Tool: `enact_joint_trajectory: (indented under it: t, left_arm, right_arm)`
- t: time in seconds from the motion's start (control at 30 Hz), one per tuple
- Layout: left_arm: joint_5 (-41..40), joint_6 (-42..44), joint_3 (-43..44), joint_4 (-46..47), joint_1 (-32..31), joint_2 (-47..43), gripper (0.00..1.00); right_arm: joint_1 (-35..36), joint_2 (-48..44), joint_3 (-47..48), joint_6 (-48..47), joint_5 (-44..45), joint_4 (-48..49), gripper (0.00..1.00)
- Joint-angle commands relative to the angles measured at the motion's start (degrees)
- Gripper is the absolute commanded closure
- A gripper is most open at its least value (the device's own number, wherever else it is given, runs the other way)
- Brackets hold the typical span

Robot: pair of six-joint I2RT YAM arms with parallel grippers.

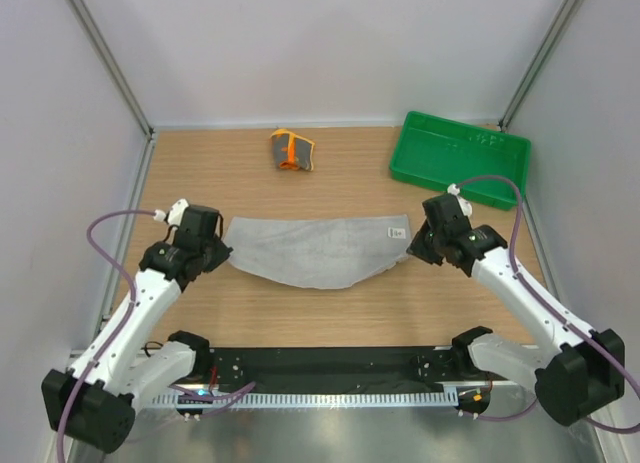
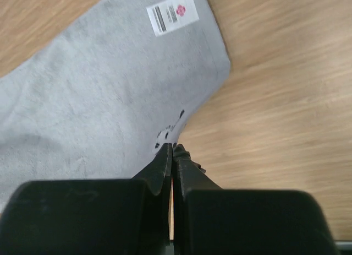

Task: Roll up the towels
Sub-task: Fold the towel

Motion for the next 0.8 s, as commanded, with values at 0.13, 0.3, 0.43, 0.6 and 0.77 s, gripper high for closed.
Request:
enact_joint_trajectory:
  t: [0.13, 0.3, 0.43, 0.6, 0.77]
  left_arm:
    - [1.4, 6.5, 7.3, 5.9, 5.0, 14.3, 1.0]
    - [4.1, 7.6, 12.6, 7.0, 6.4, 24.2, 1.0]
    - [3.9, 8.1, 15.8, 7.0, 6.5, 27.7, 1.0]
    - [3.7, 8.9, 18.3, 5.6, 6.6, 29.6, 1.0]
    - [3.8, 8.8, 14.7, 7.0, 6.6, 27.8, 0.99]
  right_arm:
    - [-4.6, 10.6, 9.1, -4.3, -1.5, 7.3, 0.99]
    - [-8.4, 14.8, 12.9, -6.1, -3.3, 8.6, 0.99]
    - [-10.0, 18.7, 16.1, -7.5, -4.5, 8.4, 0.99]
    - [-10.2, 19.1, 15.3, -9.7, -9.5, 9.3, 0.99]
    - [-9.6, 24.5, 13.4, -12.6, -16.8, 12.4, 0.53]
